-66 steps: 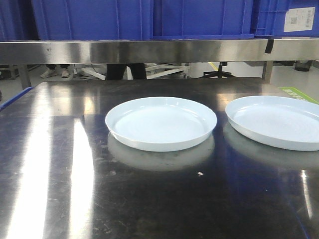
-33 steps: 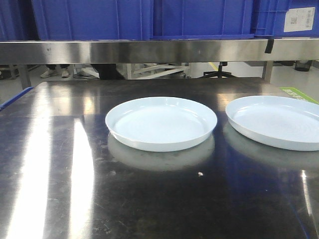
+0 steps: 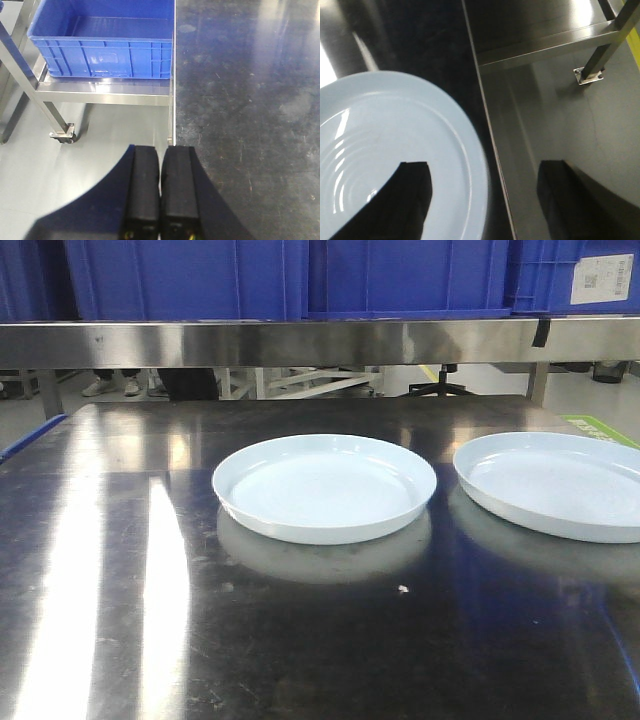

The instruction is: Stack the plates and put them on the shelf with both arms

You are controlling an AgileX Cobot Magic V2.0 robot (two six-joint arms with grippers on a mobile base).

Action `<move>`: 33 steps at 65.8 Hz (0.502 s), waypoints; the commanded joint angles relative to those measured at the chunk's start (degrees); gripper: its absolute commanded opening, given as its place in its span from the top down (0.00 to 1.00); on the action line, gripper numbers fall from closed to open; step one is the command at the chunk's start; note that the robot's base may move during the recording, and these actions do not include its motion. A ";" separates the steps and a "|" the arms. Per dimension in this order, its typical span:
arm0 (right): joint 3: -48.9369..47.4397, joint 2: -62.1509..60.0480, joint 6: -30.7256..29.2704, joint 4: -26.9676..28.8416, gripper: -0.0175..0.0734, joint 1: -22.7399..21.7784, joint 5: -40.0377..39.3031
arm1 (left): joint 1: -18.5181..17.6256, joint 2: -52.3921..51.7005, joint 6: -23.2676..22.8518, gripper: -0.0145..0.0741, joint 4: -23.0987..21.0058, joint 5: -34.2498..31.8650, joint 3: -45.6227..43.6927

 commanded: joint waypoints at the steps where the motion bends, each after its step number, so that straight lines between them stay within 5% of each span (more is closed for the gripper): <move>1: -3.74 0.41 -0.14 -0.44 0.22 -1.11 -2.93 | 0.05 -0.43 -0.31 0.74 0.18 -4.07 -1.60; 14: -5.08 3.84 -0.14 -0.44 0.32 -1.06 -2.64 | 0.05 -0.43 -0.31 0.74 0.18 -4.07 -1.60; 33: -5.08 5.42 -0.14 -0.44 0.32 -1.06 -2.58 | 0.05 -0.43 -0.31 0.74 0.18 -4.07 -1.60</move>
